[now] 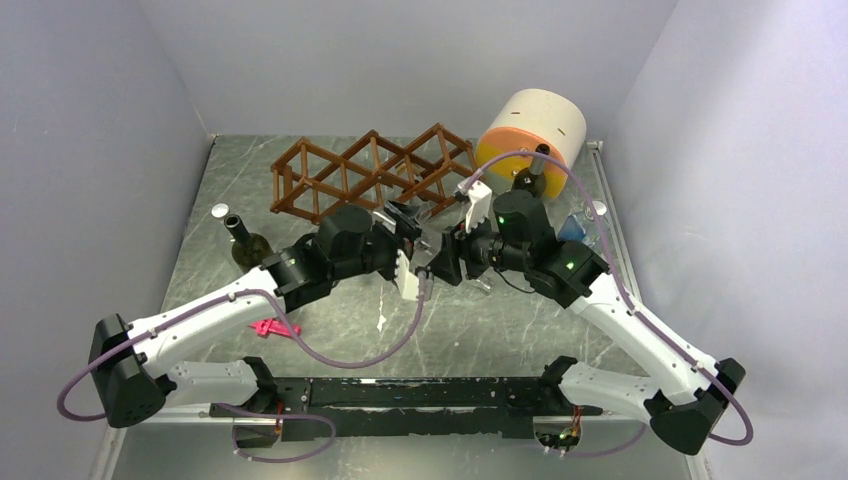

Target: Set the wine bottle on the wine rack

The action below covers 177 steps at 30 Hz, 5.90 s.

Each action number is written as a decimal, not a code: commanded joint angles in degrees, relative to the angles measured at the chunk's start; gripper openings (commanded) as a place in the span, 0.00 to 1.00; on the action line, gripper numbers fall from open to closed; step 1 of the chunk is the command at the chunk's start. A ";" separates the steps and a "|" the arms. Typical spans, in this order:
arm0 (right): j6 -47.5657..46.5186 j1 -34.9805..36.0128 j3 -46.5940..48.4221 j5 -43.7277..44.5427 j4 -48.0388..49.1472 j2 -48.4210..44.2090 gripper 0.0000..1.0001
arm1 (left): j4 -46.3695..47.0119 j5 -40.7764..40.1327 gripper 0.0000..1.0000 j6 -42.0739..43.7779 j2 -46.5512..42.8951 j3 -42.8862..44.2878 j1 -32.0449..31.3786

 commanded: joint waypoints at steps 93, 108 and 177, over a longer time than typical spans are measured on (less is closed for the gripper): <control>26.35 2.71 14.52 38.64 47.61 48.99 0.25 | 9.32 -32.38 0.98 -80.38 -12.44 -1.33 7.19; 24.49 2.54 13.62 38.71 46.51 49.13 0.75 | 8.73 -31.44 0.98 -80.79 -11.56 -0.98 7.39; 3.10 -26.19 9.31 52.09 19.86 19.93 0.79 | 18.77 -13.42 0.98 -79.78 -16.51 -7.38 7.38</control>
